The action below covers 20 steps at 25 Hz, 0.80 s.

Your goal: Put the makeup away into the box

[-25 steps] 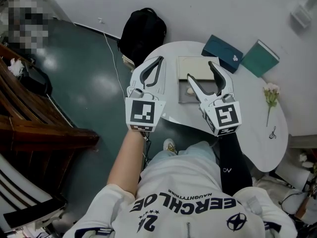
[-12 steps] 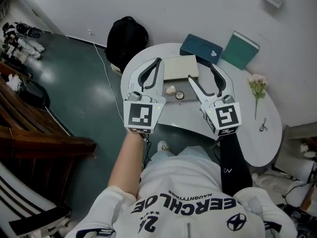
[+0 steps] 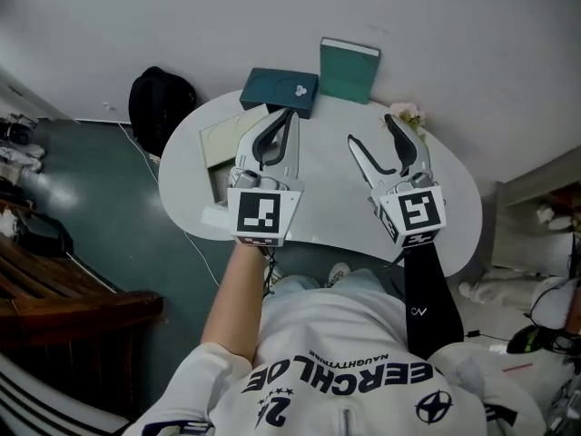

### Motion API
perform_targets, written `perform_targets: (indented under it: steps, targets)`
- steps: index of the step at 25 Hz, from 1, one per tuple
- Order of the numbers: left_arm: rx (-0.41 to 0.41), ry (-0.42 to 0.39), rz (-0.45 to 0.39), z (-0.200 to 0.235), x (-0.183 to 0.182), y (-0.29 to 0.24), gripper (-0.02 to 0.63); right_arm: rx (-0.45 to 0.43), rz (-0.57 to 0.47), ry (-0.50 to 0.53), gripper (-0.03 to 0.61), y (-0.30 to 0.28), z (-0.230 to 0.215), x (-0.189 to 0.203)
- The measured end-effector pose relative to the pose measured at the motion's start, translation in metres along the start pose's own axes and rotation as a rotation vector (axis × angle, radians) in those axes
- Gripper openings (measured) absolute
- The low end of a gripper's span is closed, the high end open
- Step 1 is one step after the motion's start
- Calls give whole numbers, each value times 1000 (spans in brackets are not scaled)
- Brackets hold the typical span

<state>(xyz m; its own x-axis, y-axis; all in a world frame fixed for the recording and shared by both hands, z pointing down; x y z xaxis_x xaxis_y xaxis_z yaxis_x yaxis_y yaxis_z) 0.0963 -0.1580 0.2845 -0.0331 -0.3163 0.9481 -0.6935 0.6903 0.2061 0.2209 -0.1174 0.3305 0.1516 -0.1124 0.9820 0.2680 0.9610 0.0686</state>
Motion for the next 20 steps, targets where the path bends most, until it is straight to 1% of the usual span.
perform_targets:
  steps: [5, 9, 14, 20]
  targets:
    - [119, 15, -21, -71, -5, -40, 0, 115, 20, 12, 324, 49, -61, 10]
    - [211, 61, -49, -121, -17, -68, 0, 205, 32, 19, 324, 89, -100, 16]
    - [305, 50, -72, -174, -19, -93, 0, 319, 47, 14, 324, 134, -138, 22]
    - [423, 77, -83, -226, -19, -110, 0, 452, 64, 16, 322, 180, -172, 27]
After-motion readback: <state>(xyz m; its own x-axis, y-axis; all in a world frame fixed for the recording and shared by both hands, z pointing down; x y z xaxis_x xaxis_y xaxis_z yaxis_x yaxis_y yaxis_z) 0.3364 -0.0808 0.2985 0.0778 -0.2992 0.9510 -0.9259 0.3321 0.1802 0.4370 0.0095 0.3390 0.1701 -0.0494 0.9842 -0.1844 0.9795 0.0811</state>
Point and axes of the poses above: the fingertips, and each gripper's own axes: y backward along the fingers, z to its left, x out of its underside, the point moved 1 cm from there along y, backward along the fingers, and after that the axes turned 5 degrees about -z, right-handed, at the moved point
